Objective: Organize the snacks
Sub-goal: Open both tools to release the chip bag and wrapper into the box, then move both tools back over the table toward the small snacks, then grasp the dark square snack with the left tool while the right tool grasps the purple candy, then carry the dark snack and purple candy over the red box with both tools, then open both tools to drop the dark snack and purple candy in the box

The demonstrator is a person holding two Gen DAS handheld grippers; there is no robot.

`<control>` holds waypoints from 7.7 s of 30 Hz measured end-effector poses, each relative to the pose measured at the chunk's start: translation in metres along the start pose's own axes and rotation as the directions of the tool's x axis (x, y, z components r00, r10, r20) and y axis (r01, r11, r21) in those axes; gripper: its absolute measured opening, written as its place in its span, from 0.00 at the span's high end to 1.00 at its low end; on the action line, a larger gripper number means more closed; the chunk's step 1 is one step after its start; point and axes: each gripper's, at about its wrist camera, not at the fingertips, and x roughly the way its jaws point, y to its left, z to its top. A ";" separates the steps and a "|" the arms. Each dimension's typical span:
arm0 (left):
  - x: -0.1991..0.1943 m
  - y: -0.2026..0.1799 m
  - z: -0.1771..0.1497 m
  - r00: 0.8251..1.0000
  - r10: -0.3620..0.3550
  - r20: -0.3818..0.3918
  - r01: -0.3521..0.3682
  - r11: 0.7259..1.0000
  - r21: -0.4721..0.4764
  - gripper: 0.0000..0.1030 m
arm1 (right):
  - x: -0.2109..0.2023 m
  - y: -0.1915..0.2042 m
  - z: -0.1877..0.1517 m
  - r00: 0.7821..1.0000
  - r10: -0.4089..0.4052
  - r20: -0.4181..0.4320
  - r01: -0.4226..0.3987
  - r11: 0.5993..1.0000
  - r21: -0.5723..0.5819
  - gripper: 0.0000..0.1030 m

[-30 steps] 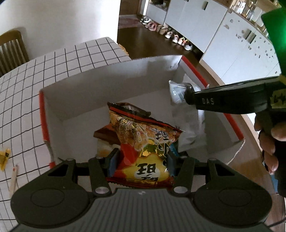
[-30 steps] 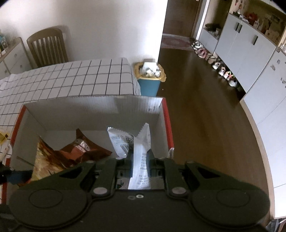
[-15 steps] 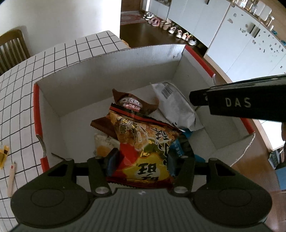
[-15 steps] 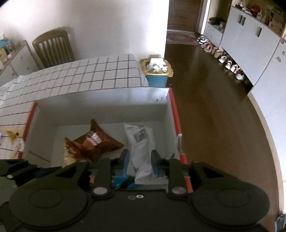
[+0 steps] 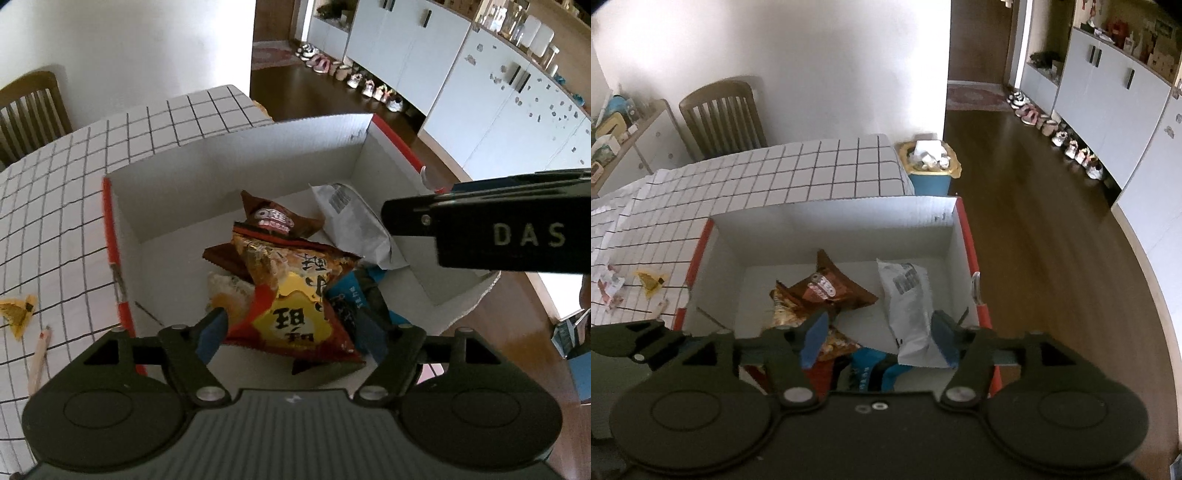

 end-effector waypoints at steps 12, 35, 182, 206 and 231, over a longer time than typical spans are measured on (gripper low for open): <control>-0.044 0.016 -0.012 0.998 -0.030 0.060 0.032 0.999 -0.022 0.26 | -0.035 0.005 -0.007 0.998 0.026 0.054 -0.027 1.000 0.014 0.21; -0.125 0.097 -0.058 0.989 -0.054 0.140 0.066 0.994 -0.088 0.11 | -0.097 0.060 -0.029 0.982 0.108 0.157 -0.107 0.994 -0.015 0.03; -0.075 0.094 -0.013 0.998 -0.056 0.042 0.060 0.991 -0.120 0.67 | -0.061 0.059 -0.058 0.990 -0.036 0.135 0.029 0.998 0.050 0.84; 0.019 0.068 0.056 0.993 0.115 -0.019 -0.116 0.990 -0.076 0.67 | 0.019 -0.009 -0.047 0.998 -0.062 -0.022 0.064 0.996 0.068 0.83; -0.013 0.062 0.009 0.998 0.056 0.001 -0.056 0.992 -0.110 0.51 | -0.006 -0.008 -0.053 0.999 0.018 -0.028 -0.017 0.999 0.028 0.55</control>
